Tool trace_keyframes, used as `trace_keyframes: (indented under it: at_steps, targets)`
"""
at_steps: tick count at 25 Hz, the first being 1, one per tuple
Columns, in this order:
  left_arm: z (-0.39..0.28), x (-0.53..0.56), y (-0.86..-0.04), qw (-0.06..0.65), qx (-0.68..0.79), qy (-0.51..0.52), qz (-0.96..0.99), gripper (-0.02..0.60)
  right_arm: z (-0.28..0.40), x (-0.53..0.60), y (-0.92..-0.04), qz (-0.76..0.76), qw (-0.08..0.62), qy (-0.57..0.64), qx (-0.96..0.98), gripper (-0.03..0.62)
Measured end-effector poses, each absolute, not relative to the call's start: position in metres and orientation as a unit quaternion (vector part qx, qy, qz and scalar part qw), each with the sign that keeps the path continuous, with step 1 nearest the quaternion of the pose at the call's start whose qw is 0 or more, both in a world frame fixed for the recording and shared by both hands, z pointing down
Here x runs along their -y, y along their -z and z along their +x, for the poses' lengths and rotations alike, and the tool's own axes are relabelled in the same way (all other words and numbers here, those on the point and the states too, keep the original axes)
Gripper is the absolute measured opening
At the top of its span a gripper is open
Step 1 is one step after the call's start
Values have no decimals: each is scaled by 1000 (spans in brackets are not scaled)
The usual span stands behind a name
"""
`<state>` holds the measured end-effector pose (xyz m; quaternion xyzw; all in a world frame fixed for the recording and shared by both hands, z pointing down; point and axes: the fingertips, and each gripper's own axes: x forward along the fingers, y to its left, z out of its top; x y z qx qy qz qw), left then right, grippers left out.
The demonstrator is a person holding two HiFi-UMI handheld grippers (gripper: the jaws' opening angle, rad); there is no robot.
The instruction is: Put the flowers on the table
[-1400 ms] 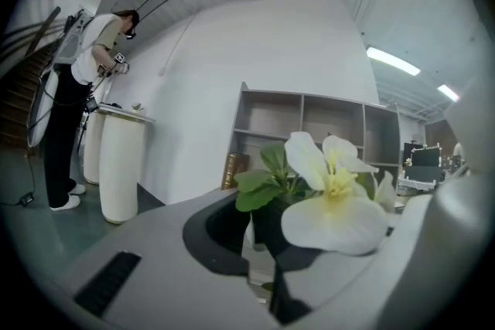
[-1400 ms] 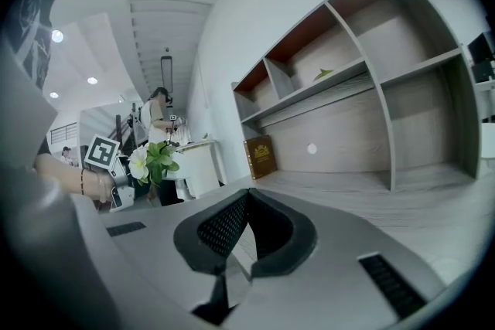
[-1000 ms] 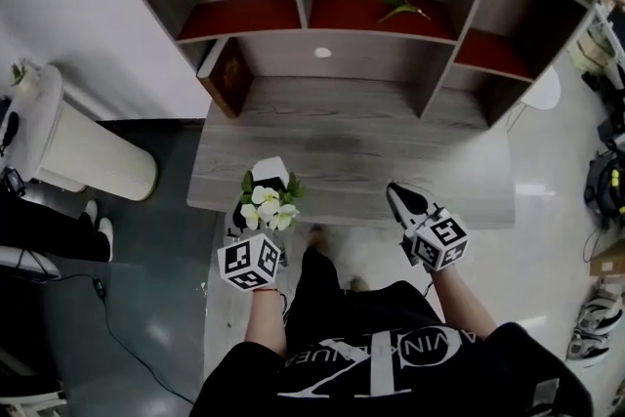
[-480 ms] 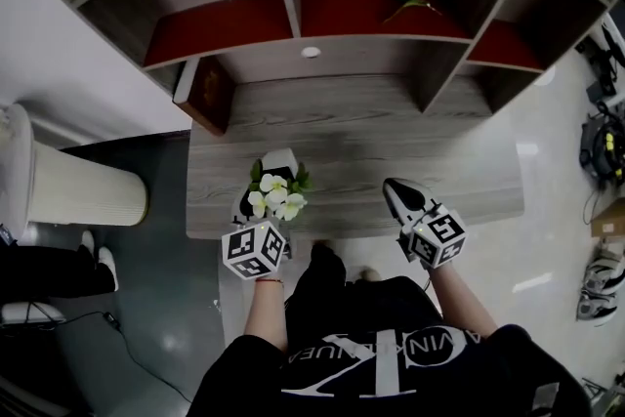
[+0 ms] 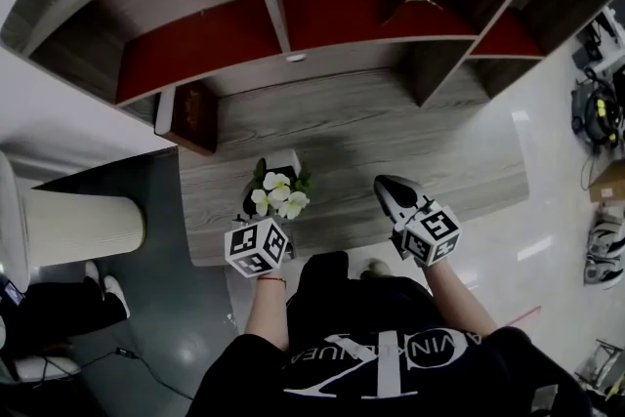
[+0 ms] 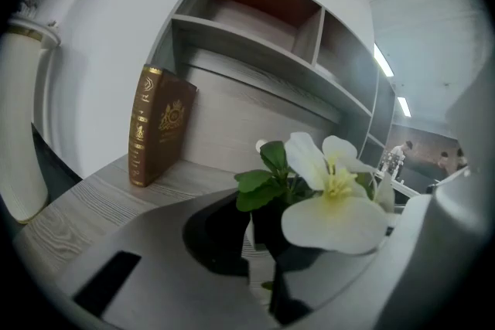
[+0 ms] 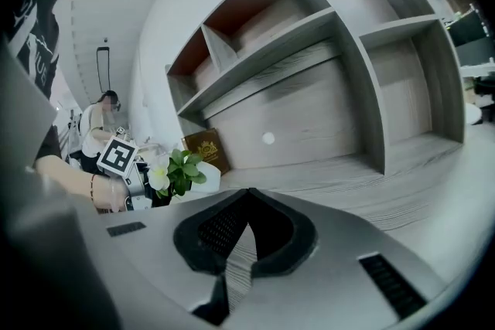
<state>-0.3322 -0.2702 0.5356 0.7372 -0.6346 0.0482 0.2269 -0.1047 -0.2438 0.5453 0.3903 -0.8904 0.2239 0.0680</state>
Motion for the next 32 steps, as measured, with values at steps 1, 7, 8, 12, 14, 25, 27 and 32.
trace_keyframes:
  at_steps: [1,7,8,12,14,25,27,32]
  targets:
    - [-333,274,-539,231,631,-50,738,9,-107,245,-546,393,65,-227,889,11]
    - [-338,292,-554,258,620,-61,738,9,-117,253,-555,403,68,-237,881,11]
    - [-339,296,-556,262,620,-62,737,9,-118,255,-556,405,70,-236,881,11]
    - [-343,309,-563,288,617,-56,730,9,-128,263,-561,403,73,-238,881,11]
    - [-345,316,-567,305,615,-53,725,9,-135,267,-562,400,65,-244,881,11]
    - [-362,366,-590,426,596,-10,681,15,-153,273,-574,402,81,-247,878,11]
    - [-364,375,-591,432,594,-15,678,17,-154,273,-576,404,81,-250,876,11]
    - [-363,395,-594,450,586,-15,674,23,-159,274,-580,409,84,-253,873,11]
